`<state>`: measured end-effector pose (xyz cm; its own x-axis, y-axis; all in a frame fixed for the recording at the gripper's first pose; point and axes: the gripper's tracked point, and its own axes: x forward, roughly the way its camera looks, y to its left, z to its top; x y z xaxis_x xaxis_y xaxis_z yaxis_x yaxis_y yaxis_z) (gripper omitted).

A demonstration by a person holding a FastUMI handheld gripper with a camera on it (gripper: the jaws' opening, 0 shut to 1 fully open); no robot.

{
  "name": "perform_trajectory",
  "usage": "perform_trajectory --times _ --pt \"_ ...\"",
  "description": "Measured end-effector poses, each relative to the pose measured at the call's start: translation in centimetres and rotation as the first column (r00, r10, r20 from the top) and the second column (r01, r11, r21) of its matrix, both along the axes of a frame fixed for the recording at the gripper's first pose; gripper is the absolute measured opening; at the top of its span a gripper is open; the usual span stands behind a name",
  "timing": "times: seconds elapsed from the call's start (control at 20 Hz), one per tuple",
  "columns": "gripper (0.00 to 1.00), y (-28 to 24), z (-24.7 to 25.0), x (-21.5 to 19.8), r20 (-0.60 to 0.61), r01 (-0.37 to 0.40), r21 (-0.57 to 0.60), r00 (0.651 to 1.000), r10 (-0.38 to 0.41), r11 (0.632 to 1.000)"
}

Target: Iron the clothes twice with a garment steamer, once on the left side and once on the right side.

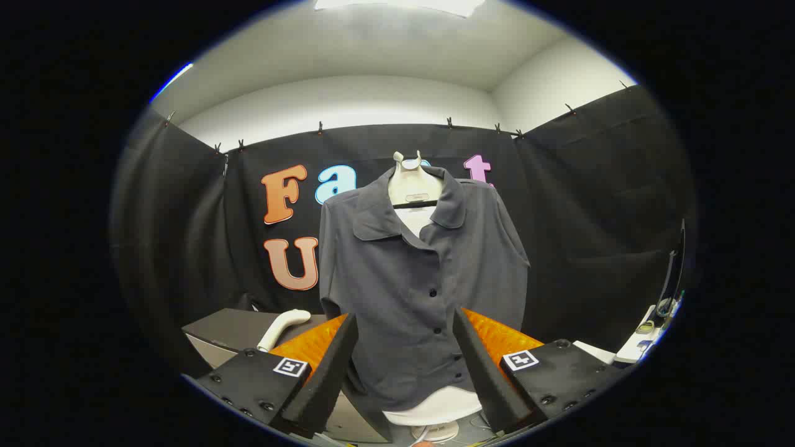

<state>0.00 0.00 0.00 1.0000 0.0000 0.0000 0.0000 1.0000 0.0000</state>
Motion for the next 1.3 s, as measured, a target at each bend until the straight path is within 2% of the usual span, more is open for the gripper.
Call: perform_trajectory --times 0.9,1.3 --pt "0.98 0.5 0.4 -0.1 -0.002 0.012 -0.016 1.000 -0.012 1.000" --pt "0.98 2.5 0.3 -0.3 -0.007 -0.003 -0.008 1.000 0.003 1.000"
